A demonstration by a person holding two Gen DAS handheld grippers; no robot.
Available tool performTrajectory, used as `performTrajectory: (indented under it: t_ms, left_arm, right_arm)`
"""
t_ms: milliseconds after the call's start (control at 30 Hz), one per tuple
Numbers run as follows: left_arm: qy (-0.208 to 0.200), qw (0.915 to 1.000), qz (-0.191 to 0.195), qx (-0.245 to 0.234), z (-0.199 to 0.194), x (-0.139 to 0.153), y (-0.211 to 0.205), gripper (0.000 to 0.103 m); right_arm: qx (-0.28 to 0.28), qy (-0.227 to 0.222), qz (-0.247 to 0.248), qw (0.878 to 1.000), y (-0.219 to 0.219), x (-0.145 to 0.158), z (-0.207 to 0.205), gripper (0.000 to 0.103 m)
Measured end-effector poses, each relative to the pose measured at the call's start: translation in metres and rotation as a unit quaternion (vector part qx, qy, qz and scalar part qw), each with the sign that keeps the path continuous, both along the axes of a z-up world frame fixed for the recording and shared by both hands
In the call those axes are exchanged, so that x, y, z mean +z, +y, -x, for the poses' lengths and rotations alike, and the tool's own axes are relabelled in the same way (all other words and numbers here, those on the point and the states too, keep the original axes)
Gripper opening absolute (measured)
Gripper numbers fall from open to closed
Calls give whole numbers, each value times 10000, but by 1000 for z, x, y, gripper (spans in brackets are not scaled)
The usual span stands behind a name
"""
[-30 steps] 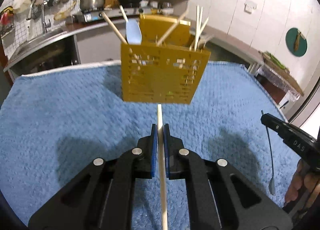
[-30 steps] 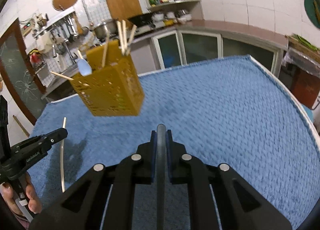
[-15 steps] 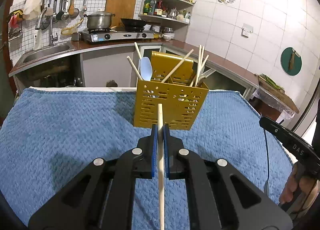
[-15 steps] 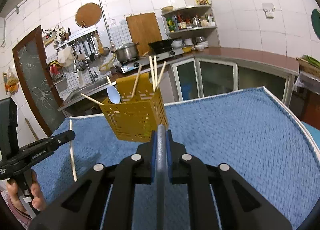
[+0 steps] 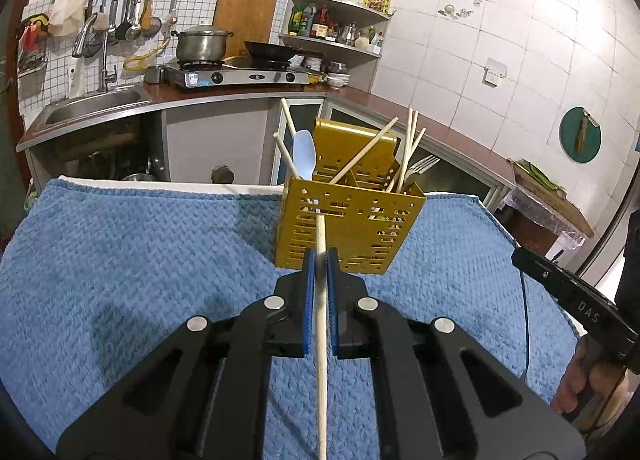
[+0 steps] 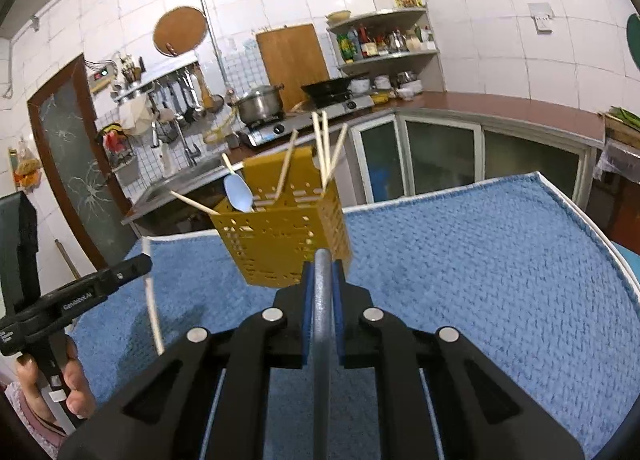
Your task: Organize utensils
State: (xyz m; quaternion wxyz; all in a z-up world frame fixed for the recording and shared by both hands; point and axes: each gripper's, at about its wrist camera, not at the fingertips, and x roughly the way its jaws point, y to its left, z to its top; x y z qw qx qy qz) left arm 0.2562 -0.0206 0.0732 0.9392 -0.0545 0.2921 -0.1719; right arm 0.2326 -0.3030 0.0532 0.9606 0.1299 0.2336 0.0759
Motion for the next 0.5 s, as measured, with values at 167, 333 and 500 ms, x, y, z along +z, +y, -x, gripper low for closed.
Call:
performTrajectory:
  t_ms: [167,333,500]
  left_arm:
    - [-34,10000,28,-35,-3,4,-1,5]
    - [77,9999,4,-71,-12,-2,-4,5]
    - [399,9990,-177,-109,-25,-19,-9,5]
  right_arm:
    - [1,36,25,10000,0,0,-6,9]
    - [-24,838,340,9959,-1,-33,-40,9]
    - [-113,1256,454,9910,-5,-62,-62,9]
